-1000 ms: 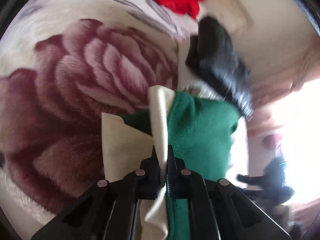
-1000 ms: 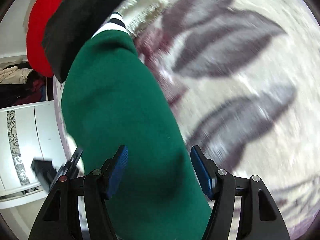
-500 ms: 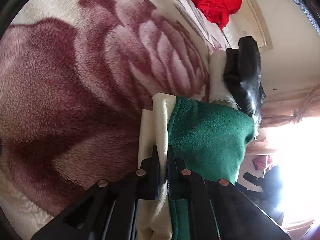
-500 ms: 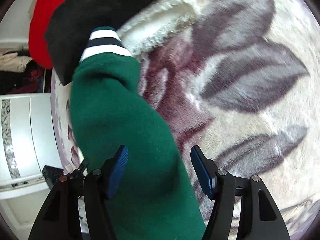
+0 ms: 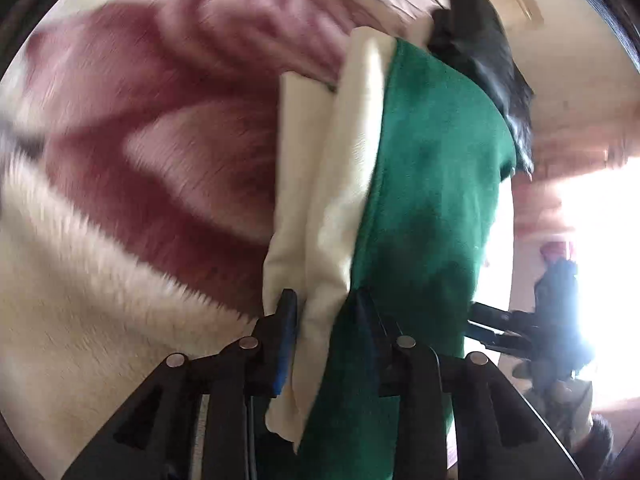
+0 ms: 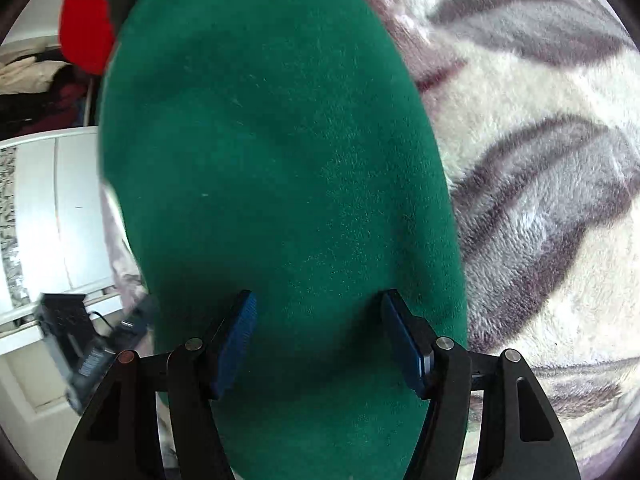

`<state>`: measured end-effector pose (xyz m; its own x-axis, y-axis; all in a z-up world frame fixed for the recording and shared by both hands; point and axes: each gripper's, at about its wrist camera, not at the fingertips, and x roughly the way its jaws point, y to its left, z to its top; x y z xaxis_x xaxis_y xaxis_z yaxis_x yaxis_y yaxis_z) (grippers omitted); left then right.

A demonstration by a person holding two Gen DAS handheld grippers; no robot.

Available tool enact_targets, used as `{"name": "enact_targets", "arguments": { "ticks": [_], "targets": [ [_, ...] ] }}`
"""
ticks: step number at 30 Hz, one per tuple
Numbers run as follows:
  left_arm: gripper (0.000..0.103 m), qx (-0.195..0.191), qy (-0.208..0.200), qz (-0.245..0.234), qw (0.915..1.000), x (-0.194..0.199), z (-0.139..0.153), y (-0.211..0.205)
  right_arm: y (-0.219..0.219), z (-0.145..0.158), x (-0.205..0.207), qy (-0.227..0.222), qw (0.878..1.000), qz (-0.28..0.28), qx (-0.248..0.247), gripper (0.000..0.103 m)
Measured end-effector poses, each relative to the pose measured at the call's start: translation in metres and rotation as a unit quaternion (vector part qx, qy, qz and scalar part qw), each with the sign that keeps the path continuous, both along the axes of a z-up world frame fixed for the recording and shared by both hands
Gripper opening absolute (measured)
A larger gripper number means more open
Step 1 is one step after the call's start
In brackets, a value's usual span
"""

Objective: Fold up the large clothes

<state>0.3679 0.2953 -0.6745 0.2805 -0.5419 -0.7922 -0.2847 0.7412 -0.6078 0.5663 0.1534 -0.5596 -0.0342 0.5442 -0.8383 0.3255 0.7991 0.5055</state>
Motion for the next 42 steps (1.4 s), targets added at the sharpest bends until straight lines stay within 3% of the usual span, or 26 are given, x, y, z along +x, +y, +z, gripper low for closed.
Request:
{"name": "enact_targets", "arguments": {
  "ticks": [4,5,6,7,8,11,14,15,16,18,22,24,27,28,29,30,31,32,35,37,42],
  "targets": [
    [0.027,-0.038,-0.007,0.024,0.999,-0.013,0.016,0.016,-0.005,0.031,0.01,-0.003,1.0,-0.006,0.018,0.067],
    [0.034,-0.039,-0.009,0.024,0.9989,-0.017,0.021,0.02,-0.01,0.038,0.008,-0.011,1.0,-0.007,0.018,0.069],
    [0.041,-0.038,-0.008,0.021,0.999,-0.02,0.026,0.022,-0.015,0.043,0.005,-0.017,1.0,-0.009,0.016,0.072],
    [0.065,-0.037,-0.006,0.017,0.9991,-0.022,0.031,0.024,-0.021,0.046,0.003,-0.018,1.0,-0.014,0.011,0.073],
    [0.082,-0.043,-0.01,0.013,0.9989,-0.02,0.032,0.019,-0.027,0.046,0.001,-0.017,1.0,-0.018,0.008,0.073],
    [0.082,-0.045,-0.007,-0.013,0.9989,-0.032,0.03,0.01,-0.038,0.033,-0.014,0.006,1.0,-0.025,-0.007,0.073],
    [0.08,-0.007,0.015,-0.055,0.9983,-0.049,0.019,-0.009,-0.057,0.007,-0.05,0.035,0.999,-0.028,-0.011,0.073],
    [0.072,0.005,0.006,-0.062,0.9981,-0.055,0.019,-0.014,-0.054,0.001,-0.056,0.041,0.999,-0.029,-0.006,0.073],
    [0.028,0.002,-0.015,-0.061,0.998,-0.061,0.021,-0.016,-0.052,-0.003,-0.063,0.045,0.999,-0.029,-0.001,0.073],
    [0.018,0.005,-0.022,-0.041,0.9989,-0.07,0.025,-0.018,-0.049,-0.01,-0.078,0.05,0.998,-0.033,0.009,0.073],
    [0.011,0.002,-0.019,0.001,0.9998,-0.095,0.03,-0.01,-0.053,-0.018,-0.095,0.066,0.996,-0.061,0.018,0.073],
    [0.011,-0.032,-0.005,0.036,0.9988,-0.1,0.025,-0.001,-0.058,-0.017,-0.098,0.071,0.994,-0.073,0.024,0.073],
    [0.013,-0.065,0.012,0.031,0.9973,-0.087,0.038,0.005,-0.064,-0.005,-0.09,0.064,0.996,-0.066,0.01,0.073],
    [0.019,-0.078,0.018,0.027,0.9964,-0.083,0.041,0.008,-0.066,0.001,-0.083,0.056,0.996,-0.063,0.007,0.073],
    [0.031,-0.091,0.02,0.023,0.9954,-0.075,0.046,0.009,-0.067,0.006,-0.075,0.047,0.997,-0.061,0.007,0.073],
    [0.04,-0.101,0.021,0.017,0.9945,-0.068,0.047,0.01,-0.07,0.011,-0.068,0.037,0.997,-0.061,0.007,0.08],
    [0.058,-0.117,0.02,0.012,0.9929,-0.058,0.045,0.009,-0.075,0.014,-0.058,0.025,0.998,-0.061,0.006,0.085],
    [0.065,-0.124,0.023,0.012,0.9919,-0.048,0.04,0.009,-0.079,0.016,-0.047,0.013,0.998,-0.061,0.005,0.092],
    [0.065,-0.152,0.055,0.033,0.9862,-0.039,0.027,0.011,-0.089,0.014,-0.01,-0.022,0.998,-0.051,0.004,0.093],
    [0.065,-0.179,0.048,0.046,0.9816,-0.053,0.034,0.018,-0.092,0.007,0.016,-0.028,0.999,-0.042,-0.002,0.093],
    [0.065,-0.161,0.062,0.083,0.9815,-0.097,0.051,0.038,-0.099,0.001,0.053,-0.031,0.999,-0.028,-0.007,0.093]
  ]
}}
